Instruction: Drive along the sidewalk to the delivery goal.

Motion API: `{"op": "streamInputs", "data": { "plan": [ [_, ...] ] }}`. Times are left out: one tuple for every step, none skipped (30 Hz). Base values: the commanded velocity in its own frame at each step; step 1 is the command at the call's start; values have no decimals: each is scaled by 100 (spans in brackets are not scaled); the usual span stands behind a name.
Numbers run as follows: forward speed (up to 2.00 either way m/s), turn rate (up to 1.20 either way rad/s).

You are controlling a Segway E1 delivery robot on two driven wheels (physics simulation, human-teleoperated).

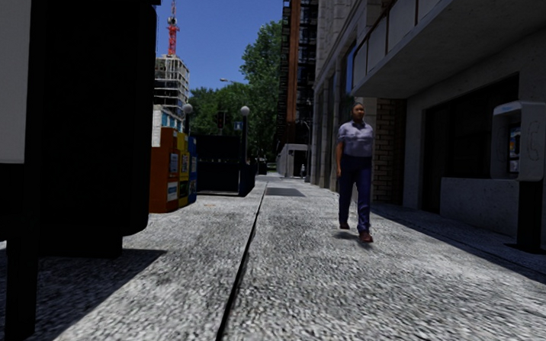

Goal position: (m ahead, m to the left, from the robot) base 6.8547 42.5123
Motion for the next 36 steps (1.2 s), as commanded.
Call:
{"op": "streamInputs", "data": {
  "plan": [
    [200,-26],
    [200,-4],
    [200,0],
    [200,0],
    [200,0],
    [200,0],
    [200,0],
    [200,0],
    [200,0],
    [200,0],
    [200,0],
    [200,0],
    [200,0],
    [200,0],
    [200,0],
    [200,0],
    [200,0],
    [200,0],
    [200,0],
    [200,0],
    [200,0],
    [200,0],
    [200,0],
    [200,0],
    [200,0],
    [200,0],
    [200,0],
    [200,0],
    [200,0],
    [200,0],
    [200,0],
    [200,0],
    [200,0],
    [200,0],
    [200,0],
    [200,0]
  ]
}}
